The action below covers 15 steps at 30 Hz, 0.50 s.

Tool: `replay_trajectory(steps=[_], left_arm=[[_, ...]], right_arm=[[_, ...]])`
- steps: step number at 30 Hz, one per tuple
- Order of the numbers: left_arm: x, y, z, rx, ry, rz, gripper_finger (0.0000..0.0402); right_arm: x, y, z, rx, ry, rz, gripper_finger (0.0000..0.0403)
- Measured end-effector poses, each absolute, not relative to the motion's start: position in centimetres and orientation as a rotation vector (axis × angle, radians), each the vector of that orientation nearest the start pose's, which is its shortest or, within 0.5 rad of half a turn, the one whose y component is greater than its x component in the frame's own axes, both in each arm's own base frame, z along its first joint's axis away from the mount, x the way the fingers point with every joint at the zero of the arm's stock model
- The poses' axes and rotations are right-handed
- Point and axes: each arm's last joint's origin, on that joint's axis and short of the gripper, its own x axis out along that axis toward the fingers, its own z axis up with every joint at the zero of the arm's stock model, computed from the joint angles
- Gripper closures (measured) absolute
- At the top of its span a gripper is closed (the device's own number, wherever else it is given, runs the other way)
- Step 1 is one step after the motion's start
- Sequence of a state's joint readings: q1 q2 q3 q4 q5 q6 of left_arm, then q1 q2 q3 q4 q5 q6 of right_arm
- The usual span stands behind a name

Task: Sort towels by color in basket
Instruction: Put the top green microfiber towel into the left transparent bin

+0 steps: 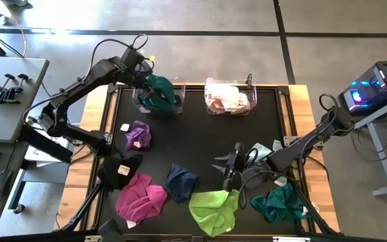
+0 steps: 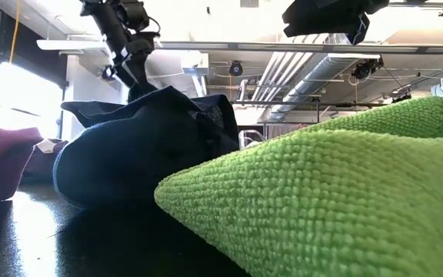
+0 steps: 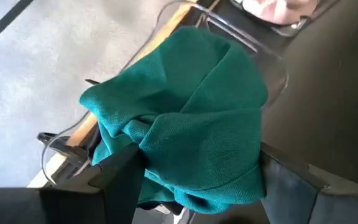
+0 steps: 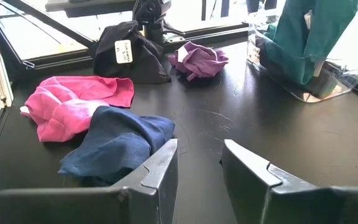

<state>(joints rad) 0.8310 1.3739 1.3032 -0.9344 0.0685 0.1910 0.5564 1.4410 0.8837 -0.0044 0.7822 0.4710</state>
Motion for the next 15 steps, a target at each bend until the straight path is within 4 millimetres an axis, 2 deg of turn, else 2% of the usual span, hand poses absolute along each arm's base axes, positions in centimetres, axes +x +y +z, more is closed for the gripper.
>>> replay_trajectory(steps=[3,6,15], left_arm=[[18.5,19.9,31.1,-0.289,1.013,0.591,0.0138],[18.5,20.0,29.7,-0.302,1.114,0.549,0.0138],[17.0,19.2,29.1,-0.255,1.37,0.633,0.0138]], right_arm=[[26.6,14.1,24.0,0.113,0.376,-0.315,0.0286],[26.6,14.1,24.0,0.113,0.376,-0.315,0.0286],[26.6,14.1,24.0,0.112,0.376,-0.315,0.0286]])
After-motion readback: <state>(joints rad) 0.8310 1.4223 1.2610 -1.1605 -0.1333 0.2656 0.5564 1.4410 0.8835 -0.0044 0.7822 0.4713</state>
